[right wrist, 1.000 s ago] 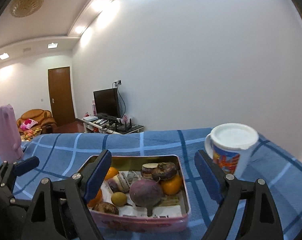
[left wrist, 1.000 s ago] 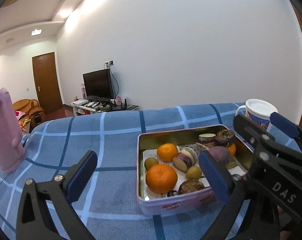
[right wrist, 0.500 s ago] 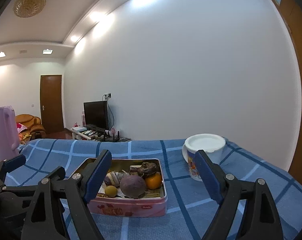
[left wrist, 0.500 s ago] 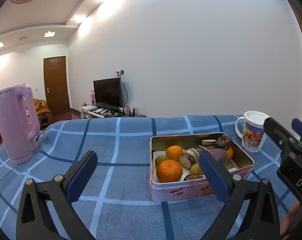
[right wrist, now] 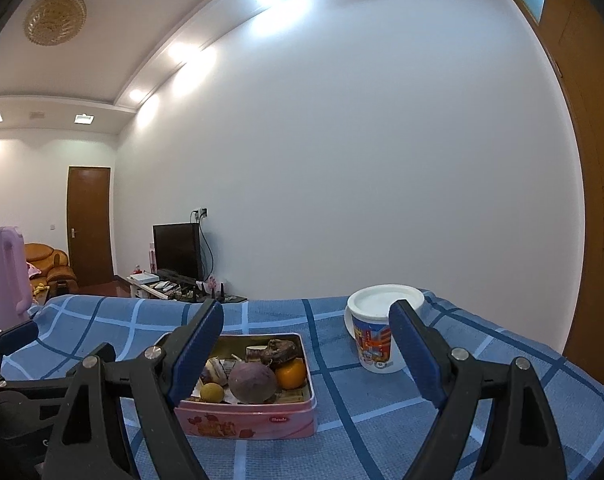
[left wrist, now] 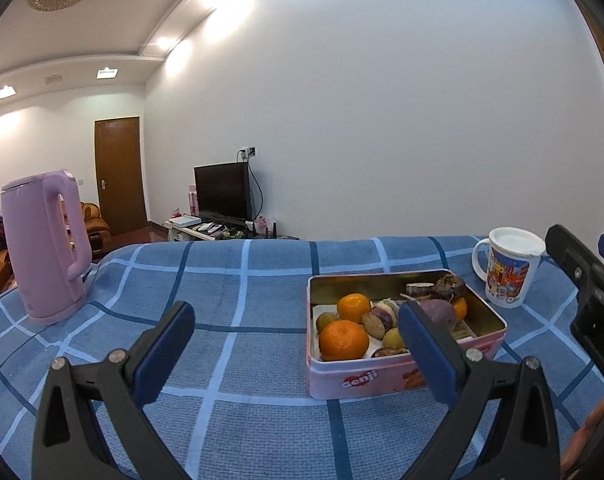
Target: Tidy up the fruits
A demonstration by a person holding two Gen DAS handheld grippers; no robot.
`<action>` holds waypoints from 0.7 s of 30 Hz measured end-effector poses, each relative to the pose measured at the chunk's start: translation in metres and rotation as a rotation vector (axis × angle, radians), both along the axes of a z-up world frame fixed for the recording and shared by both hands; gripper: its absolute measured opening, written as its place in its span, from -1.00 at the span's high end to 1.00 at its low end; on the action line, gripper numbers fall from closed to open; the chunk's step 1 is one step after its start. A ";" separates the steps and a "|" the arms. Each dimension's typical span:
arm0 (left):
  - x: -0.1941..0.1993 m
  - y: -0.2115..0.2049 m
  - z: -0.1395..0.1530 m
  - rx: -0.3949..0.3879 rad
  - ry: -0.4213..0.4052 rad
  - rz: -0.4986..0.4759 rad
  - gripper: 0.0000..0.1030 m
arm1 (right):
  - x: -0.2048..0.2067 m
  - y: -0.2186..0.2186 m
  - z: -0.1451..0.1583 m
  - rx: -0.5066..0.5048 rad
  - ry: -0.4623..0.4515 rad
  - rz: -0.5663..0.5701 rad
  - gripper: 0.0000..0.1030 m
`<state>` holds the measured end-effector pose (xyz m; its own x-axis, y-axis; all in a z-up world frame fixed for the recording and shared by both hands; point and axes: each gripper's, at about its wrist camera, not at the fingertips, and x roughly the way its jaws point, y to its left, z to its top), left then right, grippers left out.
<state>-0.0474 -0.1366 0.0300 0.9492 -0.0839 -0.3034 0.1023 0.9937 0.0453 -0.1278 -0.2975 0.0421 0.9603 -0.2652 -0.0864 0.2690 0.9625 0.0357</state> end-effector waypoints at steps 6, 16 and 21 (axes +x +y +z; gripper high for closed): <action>-0.001 -0.002 0.000 0.011 -0.002 0.001 -1.00 | 0.000 0.000 0.001 0.001 0.004 0.001 -0.67; -0.001 -0.002 -0.001 0.022 -0.005 0.002 -1.00 | 0.002 -0.001 0.001 0.003 0.011 -0.001 -0.67; -0.001 -0.002 0.000 0.025 -0.005 0.004 -1.00 | 0.003 -0.002 0.001 0.006 0.012 -0.002 -0.67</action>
